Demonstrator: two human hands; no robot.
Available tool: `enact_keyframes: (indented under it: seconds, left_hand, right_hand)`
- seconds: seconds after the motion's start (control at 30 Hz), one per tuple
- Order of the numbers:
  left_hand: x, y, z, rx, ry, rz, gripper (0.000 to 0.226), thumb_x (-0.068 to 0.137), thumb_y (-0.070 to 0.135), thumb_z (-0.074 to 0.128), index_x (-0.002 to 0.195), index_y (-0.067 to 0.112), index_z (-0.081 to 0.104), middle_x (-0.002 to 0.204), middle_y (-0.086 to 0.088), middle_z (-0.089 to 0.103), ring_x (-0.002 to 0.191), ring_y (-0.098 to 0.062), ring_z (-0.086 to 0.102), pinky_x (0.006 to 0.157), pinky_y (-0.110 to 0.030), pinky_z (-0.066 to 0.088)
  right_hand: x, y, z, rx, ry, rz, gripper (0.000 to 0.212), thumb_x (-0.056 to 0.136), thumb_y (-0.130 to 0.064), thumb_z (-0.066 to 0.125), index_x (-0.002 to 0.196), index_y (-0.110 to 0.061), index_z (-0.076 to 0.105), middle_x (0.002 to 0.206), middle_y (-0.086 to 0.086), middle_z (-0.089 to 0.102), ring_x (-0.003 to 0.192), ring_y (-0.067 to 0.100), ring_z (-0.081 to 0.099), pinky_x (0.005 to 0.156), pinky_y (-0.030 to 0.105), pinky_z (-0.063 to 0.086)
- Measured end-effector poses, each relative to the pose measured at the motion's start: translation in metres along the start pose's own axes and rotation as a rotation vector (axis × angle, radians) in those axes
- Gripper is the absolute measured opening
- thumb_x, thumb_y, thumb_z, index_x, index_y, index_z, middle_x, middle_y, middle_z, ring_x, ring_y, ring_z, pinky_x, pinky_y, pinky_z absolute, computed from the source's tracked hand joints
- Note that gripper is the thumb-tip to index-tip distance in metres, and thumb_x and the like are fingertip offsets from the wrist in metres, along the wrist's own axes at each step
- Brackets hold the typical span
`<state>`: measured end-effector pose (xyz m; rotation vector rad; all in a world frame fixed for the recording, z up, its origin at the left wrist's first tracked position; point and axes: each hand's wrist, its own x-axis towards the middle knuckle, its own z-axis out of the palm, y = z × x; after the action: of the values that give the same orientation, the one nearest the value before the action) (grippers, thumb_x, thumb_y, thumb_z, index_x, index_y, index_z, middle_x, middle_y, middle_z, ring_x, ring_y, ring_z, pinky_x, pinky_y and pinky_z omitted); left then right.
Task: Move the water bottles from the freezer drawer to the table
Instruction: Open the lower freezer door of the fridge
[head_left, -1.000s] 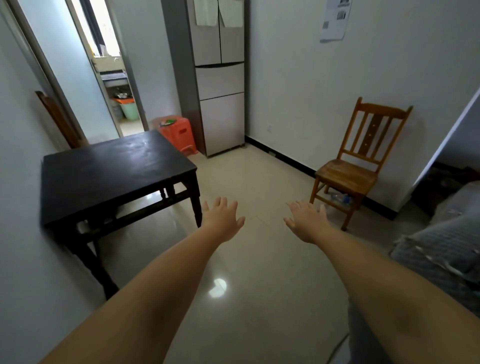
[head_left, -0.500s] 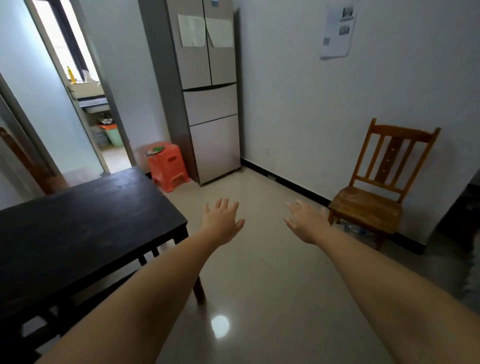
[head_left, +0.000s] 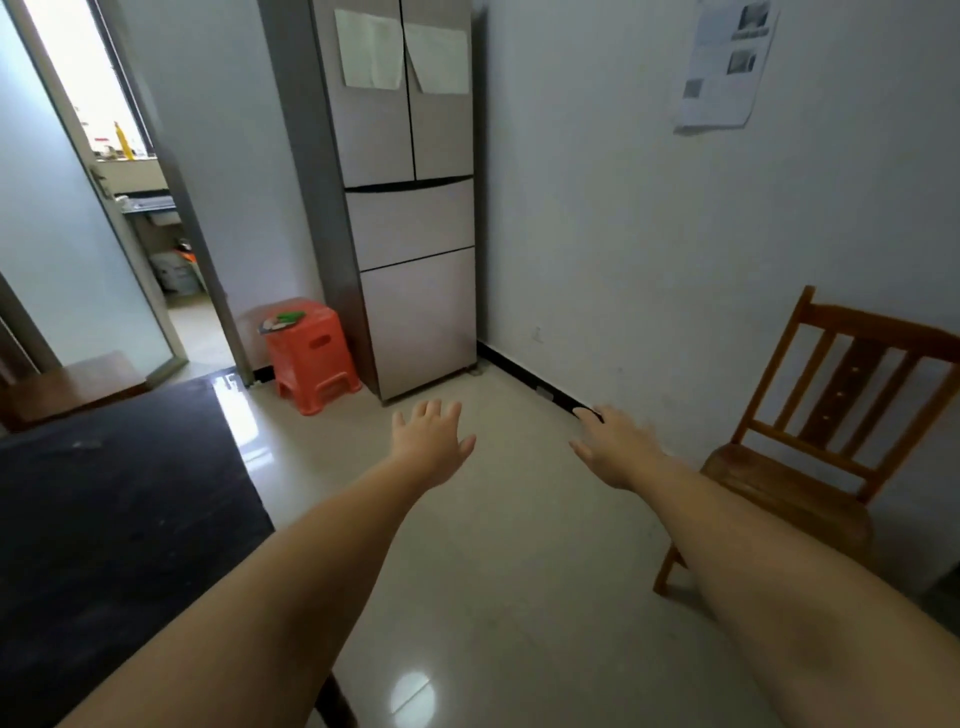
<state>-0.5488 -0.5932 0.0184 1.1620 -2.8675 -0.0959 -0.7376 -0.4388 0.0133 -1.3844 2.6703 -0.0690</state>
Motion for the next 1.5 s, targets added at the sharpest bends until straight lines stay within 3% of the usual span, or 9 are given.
enact_keyframes:
  seconds: [0.2, 0.37, 0.73, 0.87, 1.0, 1.17, 1.5]
  left_hand:
    - [0.122, 0.004, -0.007, -0.005, 0.029, -0.072, 0.059, 0.095, 0.050, 0.038, 0.144, 0.018, 0.029, 0.149, -0.008, 0.034, 0.140, -0.027, 0.028, 0.113, -0.051, 0.025]
    - [0.211, -0.016, 0.005, -0.021, -0.001, -0.131, 0.056, 0.095, 0.048, 0.038, 0.142, 0.018, 0.033, 0.147, -0.008, 0.036, 0.138, -0.027, 0.030, 0.111, -0.049, 0.025]
    - [0.460, -0.112, 0.004, -0.087, -0.016, -0.217, 0.059, 0.096, 0.048, 0.037, 0.145, 0.016, 0.028, 0.148, -0.011, 0.035, 0.139, -0.029, 0.029, 0.112, -0.051, 0.025]
    - [0.544, -0.143, -0.010, -0.165, -0.007, -0.243, 0.058, 0.097, 0.048, 0.037, 0.145, 0.017, 0.030, 0.148, -0.011, 0.036, 0.137, -0.030, 0.031, 0.110, -0.052, 0.027]
    - [0.603, -0.168, -0.006, -0.147, -0.027, -0.238, 0.060, 0.097, 0.049, 0.037, 0.146, 0.017, 0.028, 0.150, -0.011, 0.034, 0.139, -0.029, 0.030, 0.111, -0.052, 0.027]
    - [0.691, -0.218, 0.002, -0.155, -0.023, -0.307, 0.060, 0.096, 0.049, 0.038, 0.146, 0.016, 0.029, 0.148, -0.012, 0.036, 0.138, -0.030, 0.031, 0.110, -0.051, 0.029]
    - [0.899, -0.306, -0.016, -0.183, 0.053, -0.470, 0.061, 0.096, 0.050, 0.038, 0.147, 0.018, 0.028, 0.149, -0.011, 0.035, 0.137, -0.031, 0.033, 0.110, -0.051, 0.029]
  right_hand:
    - [0.137, 0.025, -0.037, -0.053, 0.042, -0.065, 0.054, 0.100, -0.045, 0.031, 0.147, -0.022, 0.025, 0.151, 0.008, 0.029, 0.135, 0.030, 0.034, 0.109, 0.053, 0.028]
    - [0.244, 0.017, -0.034, -0.048, -0.029, -0.131, 0.054, 0.099, -0.045, 0.032, 0.148, -0.024, 0.023, 0.154, 0.007, 0.025, 0.139, 0.028, 0.029, 0.112, 0.056, 0.023]
    - [0.503, -0.025, -0.053, -0.051, 0.001, -0.154, 0.054, 0.099, -0.047, 0.031, 0.148, -0.024, 0.025, 0.155, 0.007, 0.024, 0.139, 0.029, 0.032, 0.112, 0.051, 0.026]
    - [0.590, -0.038, -0.067, -0.063, 0.020, -0.140, 0.054, 0.099, -0.049, 0.028, 0.148, -0.026, 0.025, 0.156, 0.006, 0.025, 0.142, 0.026, 0.028, 0.116, 0.055, 0.016]
    - [0.655, -0.055, -0.067, -0.020, -0.036, -0.144, 0.053, 0.100, -0.046, 0.031, 0.147, -0.022, 0.028, 0.155, 0.008, 0.026, 0.140, 0.029, 0.030, 0.113, 0.048, 0.025]
    - [0.763, -0.079, -0.061, -0.022, -0.059, -0.222, 0.057, 0.100, -0.047, 0.029, 0.151, -0.021, 0.022, 0.159, 0.007, 0.018, 0.143, 0.028, 0.025, 0.115, 0.047, 0.024]
    - [1.021, -0.123, -0.112, -0.082, -0.051, -0.317, 0.057, 0.101, -0.047, 0.026, 0.152, -0.024, 0.016, 0.160, 0.005, 0.012, 0.145, 0.028, 0.018, 0.117, 0.056, 0.012]
